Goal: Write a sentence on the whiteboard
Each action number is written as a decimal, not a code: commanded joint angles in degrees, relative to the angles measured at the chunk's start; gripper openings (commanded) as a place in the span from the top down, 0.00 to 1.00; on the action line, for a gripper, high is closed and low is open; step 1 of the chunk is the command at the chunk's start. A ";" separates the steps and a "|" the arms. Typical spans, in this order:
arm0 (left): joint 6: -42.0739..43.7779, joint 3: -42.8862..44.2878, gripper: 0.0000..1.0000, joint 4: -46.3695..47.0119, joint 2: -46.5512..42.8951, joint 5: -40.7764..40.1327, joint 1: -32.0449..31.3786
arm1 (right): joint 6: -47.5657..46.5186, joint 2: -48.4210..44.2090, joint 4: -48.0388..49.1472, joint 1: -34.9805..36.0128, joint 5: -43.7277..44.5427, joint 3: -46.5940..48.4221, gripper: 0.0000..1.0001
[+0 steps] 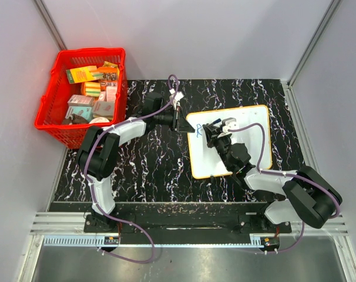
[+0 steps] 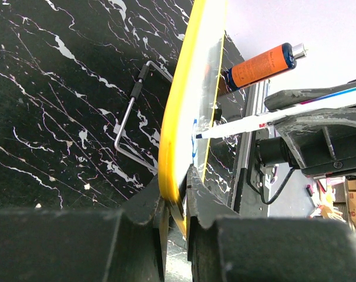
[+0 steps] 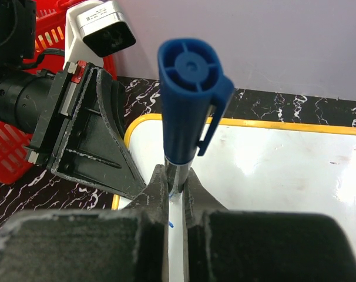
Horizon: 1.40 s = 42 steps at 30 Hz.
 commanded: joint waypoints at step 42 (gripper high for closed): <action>11.29 0.59 1.00 -2.73 2.55 -7.29 -1.44 | 2.92 -0.63 1.58 -1.53 0.72 -3.92 1.00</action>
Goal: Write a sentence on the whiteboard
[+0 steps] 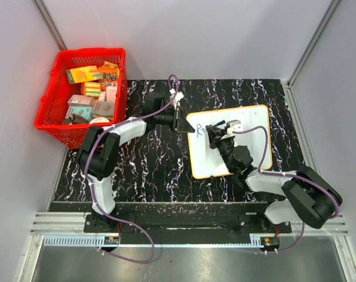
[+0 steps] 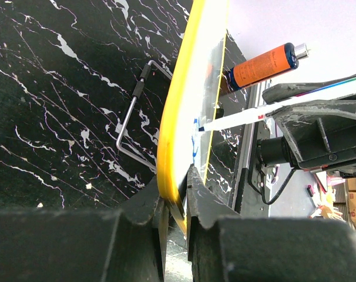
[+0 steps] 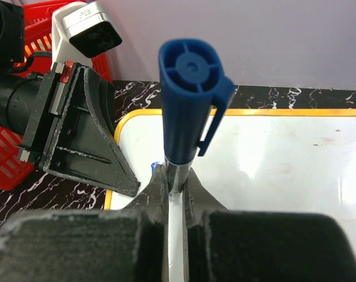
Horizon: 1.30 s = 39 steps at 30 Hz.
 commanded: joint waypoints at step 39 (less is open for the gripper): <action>11.73 0.75 1.00 -3.39 2.92 -7.84 -1.48 | -0.21 -9.94 -4.27 -0.59 0.88 -2.42 1.00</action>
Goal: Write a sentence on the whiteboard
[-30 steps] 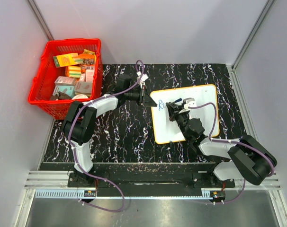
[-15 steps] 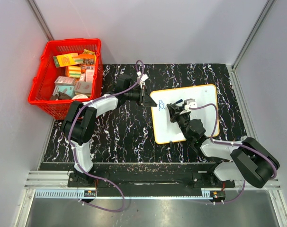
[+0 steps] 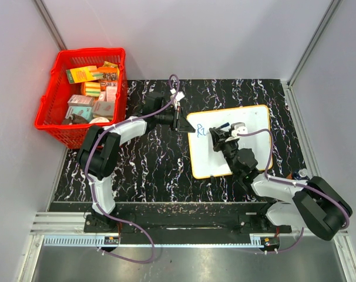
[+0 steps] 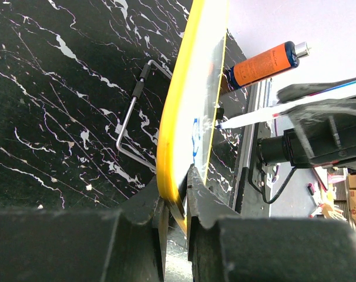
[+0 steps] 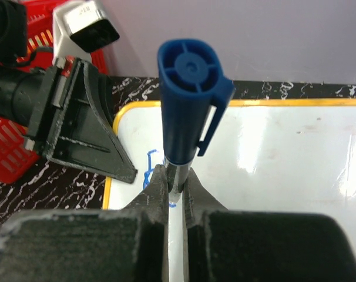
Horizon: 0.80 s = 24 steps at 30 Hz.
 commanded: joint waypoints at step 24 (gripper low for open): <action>11.75 0.42 1.00 -3.31 2.44 -7.65 -1.46 | -3.31 6.71 1.08 -0.55 3.62 9.27 1.00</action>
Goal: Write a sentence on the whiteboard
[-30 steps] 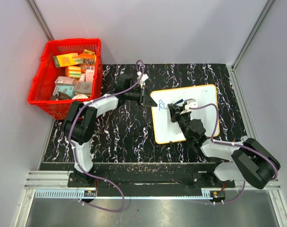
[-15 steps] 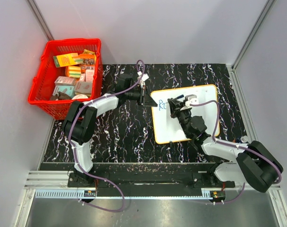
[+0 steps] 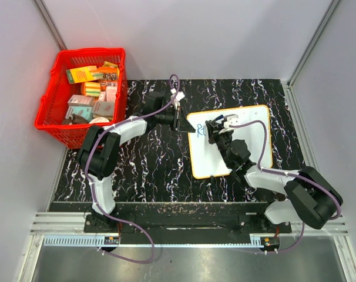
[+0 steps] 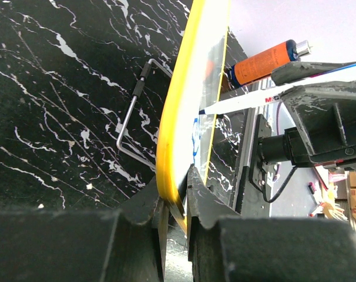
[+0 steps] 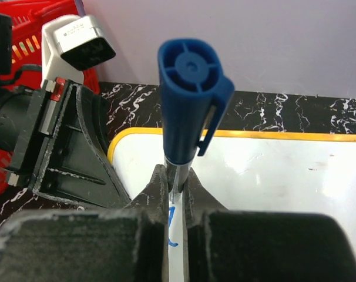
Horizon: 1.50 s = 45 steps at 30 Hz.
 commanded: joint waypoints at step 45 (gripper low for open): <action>11.39 -0.61 1.00 -2.00 2.22 -8.02 -1.66 | 2.17 -2.18 -1.80 -0.84 5.96 -1.45 1.00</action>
